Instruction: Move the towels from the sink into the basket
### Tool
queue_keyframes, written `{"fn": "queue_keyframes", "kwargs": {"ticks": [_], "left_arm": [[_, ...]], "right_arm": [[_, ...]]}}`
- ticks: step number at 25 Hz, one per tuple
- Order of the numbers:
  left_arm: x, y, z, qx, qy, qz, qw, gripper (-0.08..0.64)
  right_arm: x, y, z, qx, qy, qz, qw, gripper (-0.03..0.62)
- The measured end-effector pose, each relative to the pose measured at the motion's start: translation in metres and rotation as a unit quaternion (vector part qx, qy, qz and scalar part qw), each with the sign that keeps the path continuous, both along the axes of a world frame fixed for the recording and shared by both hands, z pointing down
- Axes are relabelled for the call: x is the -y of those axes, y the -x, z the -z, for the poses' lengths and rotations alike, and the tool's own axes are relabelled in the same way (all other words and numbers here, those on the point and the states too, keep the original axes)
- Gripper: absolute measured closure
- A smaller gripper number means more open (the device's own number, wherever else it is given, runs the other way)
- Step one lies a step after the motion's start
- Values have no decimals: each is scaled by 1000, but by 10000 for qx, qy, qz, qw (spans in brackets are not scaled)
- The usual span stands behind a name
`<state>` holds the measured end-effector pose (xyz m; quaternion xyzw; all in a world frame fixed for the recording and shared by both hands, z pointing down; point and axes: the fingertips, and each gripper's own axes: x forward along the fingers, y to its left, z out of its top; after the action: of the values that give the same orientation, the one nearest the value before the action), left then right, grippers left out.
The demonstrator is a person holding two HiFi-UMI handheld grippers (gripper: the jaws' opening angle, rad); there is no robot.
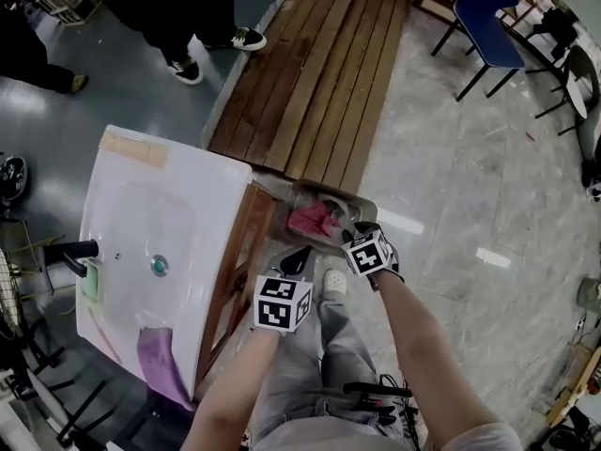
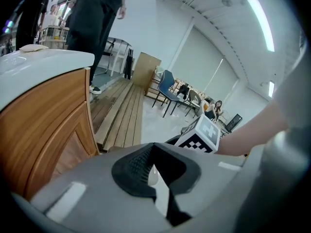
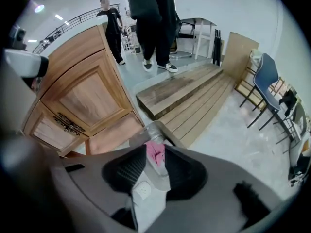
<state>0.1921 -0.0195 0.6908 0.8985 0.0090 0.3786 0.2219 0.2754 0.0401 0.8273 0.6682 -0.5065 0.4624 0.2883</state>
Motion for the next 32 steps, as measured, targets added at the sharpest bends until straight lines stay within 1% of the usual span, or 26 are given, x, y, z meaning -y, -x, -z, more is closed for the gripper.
{"fn": "queue_keyframes", "kwargs": {"ticks": [2, 3, 5, 6, 9, 12, 15, 21, 27, 32], "left_arm": [[-1, 1, 4, -25, -18, 12, 10000, 555], [-1, 0, 6, -45, -29, 25, 10000, 555], [-2, 0, 10, -92, -50, 59, 9999, 555], [-2, 0, 12, -115, -59, 78, 9999, 555], [-3, 2, 21, -160, -87, 134, 9997, 555], [-2, 2, 30, -227, -116, 205, 9995, 555], [-2, 3, 37, -302, -155, 264, 9991, 555], [0, 4, 60, -487, -233, 416, 9977, 555], [3, 7, 84, -677, -314, 598, 9954, 555], [5, 14, 106, -831, -442, 642, 9935, 556]], "right_arm": [[0, 0, 7, -37, -66, -25, 10000, 469], [0, -2, 11, -90, -114, -47, 9999, 483], [0, -5, 22, -205, -241, -61, 9995, 555], [1, -5, 28, -227, -326, -35, 9992, 571], [4, 5, 44, -120, -572, 65, 9983, 574], [5, 14, 59, 57, -676, 82, 9977, 574], [7, 19, 74, 94, -801, 179, 9966, 574], [15, 33, 111, 53, -1054, 476, 9933, 575], [18, 40, 145, -45, -1259, 666, 9898, 575], [21, 44, 175, -144, -1401, 823, 9866, 575]]}}
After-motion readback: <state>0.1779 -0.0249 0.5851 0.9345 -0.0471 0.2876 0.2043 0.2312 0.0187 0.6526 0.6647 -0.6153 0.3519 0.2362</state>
